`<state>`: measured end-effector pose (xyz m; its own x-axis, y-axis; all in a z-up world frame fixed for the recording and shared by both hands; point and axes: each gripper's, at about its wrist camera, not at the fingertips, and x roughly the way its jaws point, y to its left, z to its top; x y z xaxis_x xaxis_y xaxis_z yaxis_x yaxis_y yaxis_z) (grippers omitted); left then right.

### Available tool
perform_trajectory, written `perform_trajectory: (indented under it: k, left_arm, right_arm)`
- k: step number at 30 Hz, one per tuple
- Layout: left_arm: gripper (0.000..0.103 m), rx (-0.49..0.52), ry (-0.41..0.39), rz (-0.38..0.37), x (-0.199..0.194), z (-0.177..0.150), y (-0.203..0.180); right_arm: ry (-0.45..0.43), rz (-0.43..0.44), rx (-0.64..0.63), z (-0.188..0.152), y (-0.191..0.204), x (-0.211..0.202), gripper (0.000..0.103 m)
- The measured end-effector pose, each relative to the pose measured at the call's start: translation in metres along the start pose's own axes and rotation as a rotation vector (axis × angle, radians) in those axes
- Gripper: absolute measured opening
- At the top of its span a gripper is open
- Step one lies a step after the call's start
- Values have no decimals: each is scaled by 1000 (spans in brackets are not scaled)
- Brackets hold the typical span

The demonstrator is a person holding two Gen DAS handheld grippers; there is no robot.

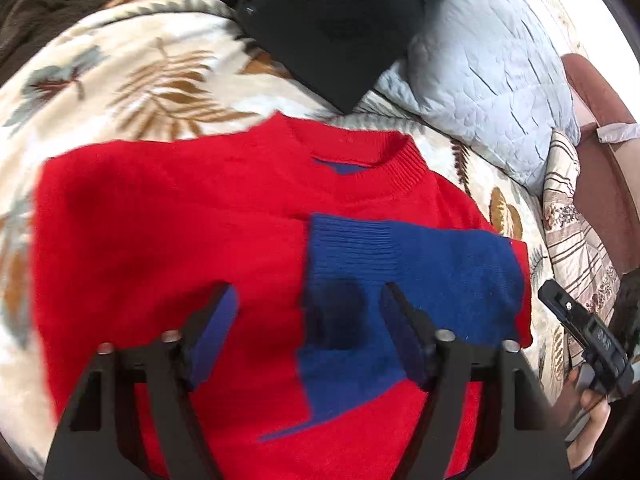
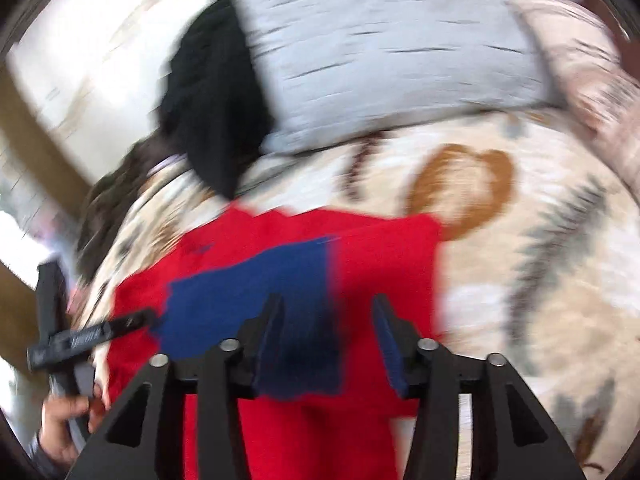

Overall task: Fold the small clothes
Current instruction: 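Lay the held blue sleeve across the body over the first sleeve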

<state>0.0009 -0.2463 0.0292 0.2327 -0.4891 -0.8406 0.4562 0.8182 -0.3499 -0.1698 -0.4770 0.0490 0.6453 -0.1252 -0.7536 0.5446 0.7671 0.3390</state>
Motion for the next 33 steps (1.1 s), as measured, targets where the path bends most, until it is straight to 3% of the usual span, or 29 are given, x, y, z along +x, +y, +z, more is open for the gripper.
perform_trajectory:
  k: [1,2,3,8,10,11,12,14,17,21,24,28,32,33]
  left_arm:
    - [39,6,2,-6,4,0,-4]
    - [14,12,4,-7,7,-1,-7]
    - [8,17,6,-9,10,-2,-9]
    - [5,49,-88,-38,-14,0,-11]
    - [5,38,-125,-60,-33,1,-6]
    - [5,38,-148,-69,-45,1,-3]
    - [5,39,-168,-71,-54,1,-1]
    - [5,28,-229,-72,-80,-2,10]
    - [5,-3,-275,-19,-100,-7,33]
    - [6,-56,-183,69,-79,-25,70]
    - [6,-114,-127,70,-57,-41,94]
    - [6,-127,-141,44,-53,-45,101]
    - [8,-108,-149,57,-52,-44,95]
    - [9,-108,-155,55,-55,-46,95]
  right_arm:
    - [6,-28,33,2,-12,3,60]
    - [18,-39,49,5,-19,7,60]
    - [34,-42,62,5,-25,12,60]
    - [93,-13,128,3,-43,31,58]
    - [103,-9,138,3,-42,35,45]
    - [102,-25,131,3,-38,35,29]
    - [95,-40,119,4,-33,33,21]
    - [69,-35,85,5,-16,28,15]
    - [51,-15,-12,6,20,23,17]
    - [119,-25,-114,-6,55,47,20]
    - [164,-89,-192,-18,66,68,25]
    - [155,-102,-251,-15,72,58,29]
    - [103,-67,-281,-16,81,35,51]
    - [102,-64,-291,-17,83,35,51]
